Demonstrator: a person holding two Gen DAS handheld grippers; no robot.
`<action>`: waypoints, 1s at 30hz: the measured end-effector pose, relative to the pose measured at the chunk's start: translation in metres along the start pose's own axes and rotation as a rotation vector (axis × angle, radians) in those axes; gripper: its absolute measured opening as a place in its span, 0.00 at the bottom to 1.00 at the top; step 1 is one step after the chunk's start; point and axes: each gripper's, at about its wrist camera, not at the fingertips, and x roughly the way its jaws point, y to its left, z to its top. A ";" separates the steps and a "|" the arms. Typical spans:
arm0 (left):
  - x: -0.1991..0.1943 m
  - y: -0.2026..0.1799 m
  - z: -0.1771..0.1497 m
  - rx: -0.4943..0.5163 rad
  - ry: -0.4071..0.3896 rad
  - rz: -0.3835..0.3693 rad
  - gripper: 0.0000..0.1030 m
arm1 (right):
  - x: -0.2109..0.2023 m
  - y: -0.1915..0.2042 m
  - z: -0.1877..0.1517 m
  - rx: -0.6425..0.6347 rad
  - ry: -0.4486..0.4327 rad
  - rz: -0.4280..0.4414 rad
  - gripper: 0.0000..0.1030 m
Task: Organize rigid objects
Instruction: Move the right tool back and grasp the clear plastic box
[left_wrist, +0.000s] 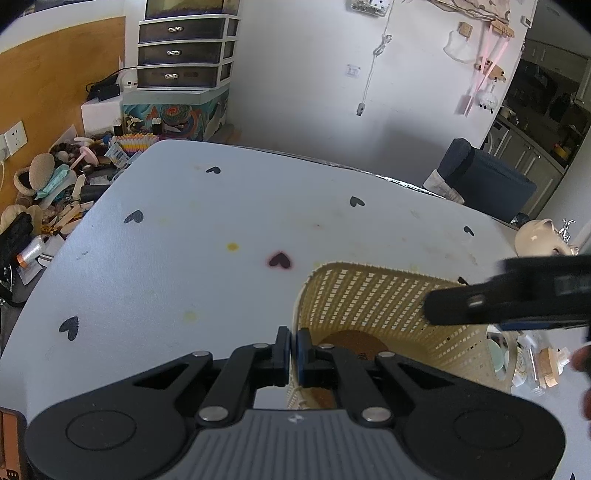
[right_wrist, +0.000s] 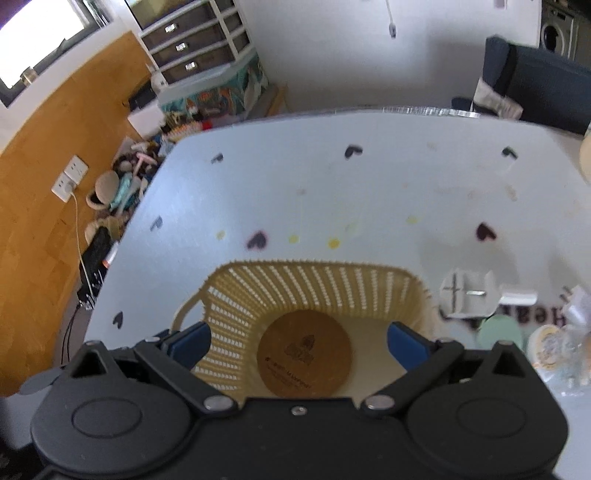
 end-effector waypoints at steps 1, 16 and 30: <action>0.000 0.000 0.000 0.000 0.000 0.002 0.03 | -0.007 -0.001 0.000 -0.003 -0.016 -0.002 1.00; 0.000 -0.004 -0.001 -0.010 -0.006 0.020 0.03 | -0.065 -0.046 -0.028 -0.015 -0.192 -0.121 1.00; 0.000 -0.006 -0.001 -0.004 -0.008 0.030 0.03 | -0.054 -0.135 -0.091 -0.005 -0.219 -0.251 0.98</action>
